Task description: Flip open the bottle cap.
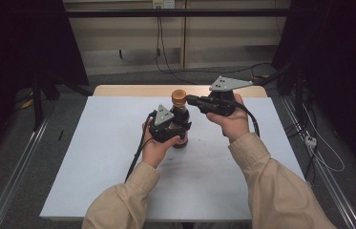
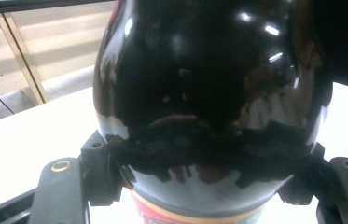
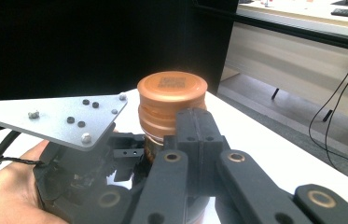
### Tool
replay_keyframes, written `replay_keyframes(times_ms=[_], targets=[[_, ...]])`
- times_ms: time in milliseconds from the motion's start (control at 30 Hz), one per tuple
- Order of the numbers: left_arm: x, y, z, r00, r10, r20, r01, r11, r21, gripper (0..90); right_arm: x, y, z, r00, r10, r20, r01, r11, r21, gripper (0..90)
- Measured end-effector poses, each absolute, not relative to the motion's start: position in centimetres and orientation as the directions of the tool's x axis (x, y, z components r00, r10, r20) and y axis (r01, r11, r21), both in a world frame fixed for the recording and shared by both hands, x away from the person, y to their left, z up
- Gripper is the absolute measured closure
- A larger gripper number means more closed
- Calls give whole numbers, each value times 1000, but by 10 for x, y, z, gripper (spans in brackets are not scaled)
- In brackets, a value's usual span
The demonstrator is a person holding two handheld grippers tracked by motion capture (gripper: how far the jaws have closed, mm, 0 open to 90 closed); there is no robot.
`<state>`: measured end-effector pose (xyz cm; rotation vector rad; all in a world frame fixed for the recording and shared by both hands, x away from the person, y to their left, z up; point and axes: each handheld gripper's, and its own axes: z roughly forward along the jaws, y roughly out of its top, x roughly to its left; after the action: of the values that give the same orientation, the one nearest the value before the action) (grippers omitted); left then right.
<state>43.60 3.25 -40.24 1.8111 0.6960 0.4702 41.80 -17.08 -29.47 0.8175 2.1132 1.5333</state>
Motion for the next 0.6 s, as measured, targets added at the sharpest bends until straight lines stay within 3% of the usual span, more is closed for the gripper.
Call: replay_keyframes(times_ms=[600], targets=[[436,32,-403,750,661,-18,234,-240,942,305,418,-172,-295,-752,660,7,226,247,942,900]])
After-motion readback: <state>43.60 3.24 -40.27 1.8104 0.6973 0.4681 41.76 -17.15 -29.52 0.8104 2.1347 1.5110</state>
